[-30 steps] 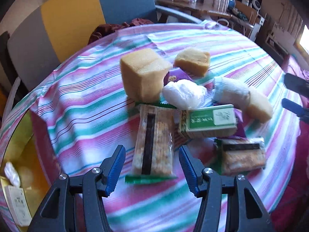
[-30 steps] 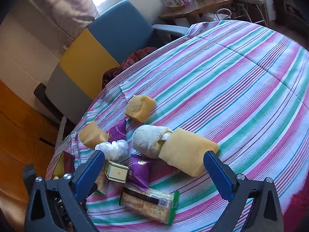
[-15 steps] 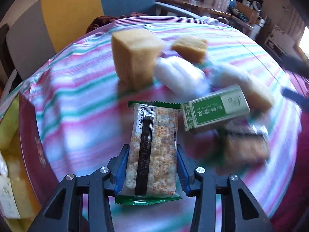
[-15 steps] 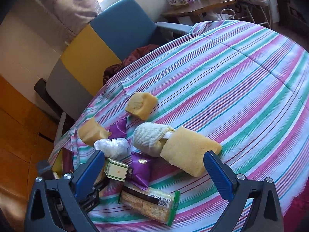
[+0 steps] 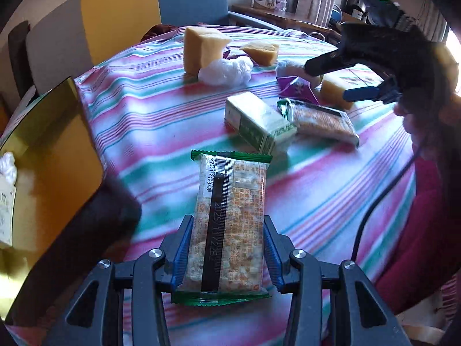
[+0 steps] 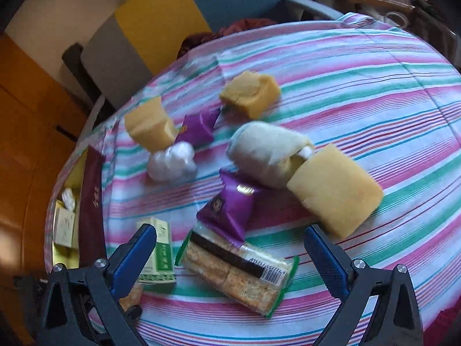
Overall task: Organize objects
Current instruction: 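Grasp a cracker packet with the left gripper while the right gripper grasps another cracker packet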
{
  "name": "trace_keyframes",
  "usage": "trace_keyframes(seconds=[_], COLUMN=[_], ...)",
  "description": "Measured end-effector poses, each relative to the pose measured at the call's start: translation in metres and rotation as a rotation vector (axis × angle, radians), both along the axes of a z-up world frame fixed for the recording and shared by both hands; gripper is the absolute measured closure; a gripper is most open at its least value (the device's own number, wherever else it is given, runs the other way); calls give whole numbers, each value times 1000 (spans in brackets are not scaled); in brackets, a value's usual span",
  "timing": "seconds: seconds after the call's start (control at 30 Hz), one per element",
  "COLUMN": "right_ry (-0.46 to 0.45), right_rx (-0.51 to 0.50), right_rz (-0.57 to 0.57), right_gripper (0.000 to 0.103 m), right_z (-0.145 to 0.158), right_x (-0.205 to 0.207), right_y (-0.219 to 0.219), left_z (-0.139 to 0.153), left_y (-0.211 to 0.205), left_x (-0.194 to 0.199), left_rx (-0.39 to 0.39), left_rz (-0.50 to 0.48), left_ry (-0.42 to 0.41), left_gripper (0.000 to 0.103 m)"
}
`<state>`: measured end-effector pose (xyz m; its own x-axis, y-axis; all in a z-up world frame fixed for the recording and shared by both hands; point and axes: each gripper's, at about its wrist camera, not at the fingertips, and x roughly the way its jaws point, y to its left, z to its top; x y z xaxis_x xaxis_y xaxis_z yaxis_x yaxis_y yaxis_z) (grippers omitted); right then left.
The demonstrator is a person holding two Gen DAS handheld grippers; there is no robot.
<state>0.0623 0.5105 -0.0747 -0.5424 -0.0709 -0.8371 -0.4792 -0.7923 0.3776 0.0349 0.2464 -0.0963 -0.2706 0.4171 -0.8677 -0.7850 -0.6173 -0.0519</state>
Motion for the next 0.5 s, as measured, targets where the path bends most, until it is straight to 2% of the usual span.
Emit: trace_keyframes(seconds=[0.37, 0.4, 0.43, 0.5], right_ry=[-151, -156, -169, -201], right_rx=[4, 0, -7, 41], right_rz=[114, 131, 162, 187], right_gripper=[1, 3, 9, 16], right_z=[-27, -27, -30, -32], right_x=[-19, -20, -22, -25], right_y=[-18, -20, -26, -34], left_z=[-4, -4, -4, -4], left_y=[-17, -18, -19, -21], left_x=[5, 5, 5, 4], left_rx=[64, 67, 71, 81], left_rz=[29, 28, 31, 36], left_ry=[-13, -9, -11, -21], left_gripper=[57, 57, 57, 57])
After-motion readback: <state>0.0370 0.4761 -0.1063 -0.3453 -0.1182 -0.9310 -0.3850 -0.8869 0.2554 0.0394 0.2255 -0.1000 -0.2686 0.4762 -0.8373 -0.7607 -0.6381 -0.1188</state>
